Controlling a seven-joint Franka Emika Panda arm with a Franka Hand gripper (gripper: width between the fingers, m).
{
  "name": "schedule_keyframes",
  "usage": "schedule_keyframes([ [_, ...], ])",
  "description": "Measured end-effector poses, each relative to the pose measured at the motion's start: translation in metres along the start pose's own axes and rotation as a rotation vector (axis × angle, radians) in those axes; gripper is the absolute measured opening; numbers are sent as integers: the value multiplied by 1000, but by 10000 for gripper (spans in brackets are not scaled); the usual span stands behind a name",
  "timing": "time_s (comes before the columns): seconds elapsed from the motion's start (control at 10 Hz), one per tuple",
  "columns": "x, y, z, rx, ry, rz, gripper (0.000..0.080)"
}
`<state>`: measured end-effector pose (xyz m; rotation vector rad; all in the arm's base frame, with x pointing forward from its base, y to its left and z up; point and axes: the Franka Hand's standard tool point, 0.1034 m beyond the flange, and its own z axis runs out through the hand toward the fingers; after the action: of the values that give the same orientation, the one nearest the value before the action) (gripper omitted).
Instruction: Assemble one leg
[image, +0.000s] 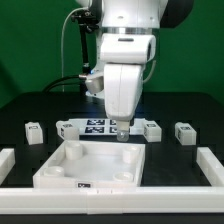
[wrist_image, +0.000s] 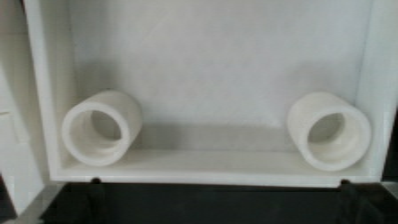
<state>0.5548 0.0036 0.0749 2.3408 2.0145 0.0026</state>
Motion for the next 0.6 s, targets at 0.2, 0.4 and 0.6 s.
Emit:
schedule_keyframes([
  [0.2, 1, 1, -1, -3, 1, 0, 650],
  [0.4, 1, 1, -1, -3, 1, 0, 650],
  [0.6, -18, -11, 8, 2, 20, -30, 650],
])
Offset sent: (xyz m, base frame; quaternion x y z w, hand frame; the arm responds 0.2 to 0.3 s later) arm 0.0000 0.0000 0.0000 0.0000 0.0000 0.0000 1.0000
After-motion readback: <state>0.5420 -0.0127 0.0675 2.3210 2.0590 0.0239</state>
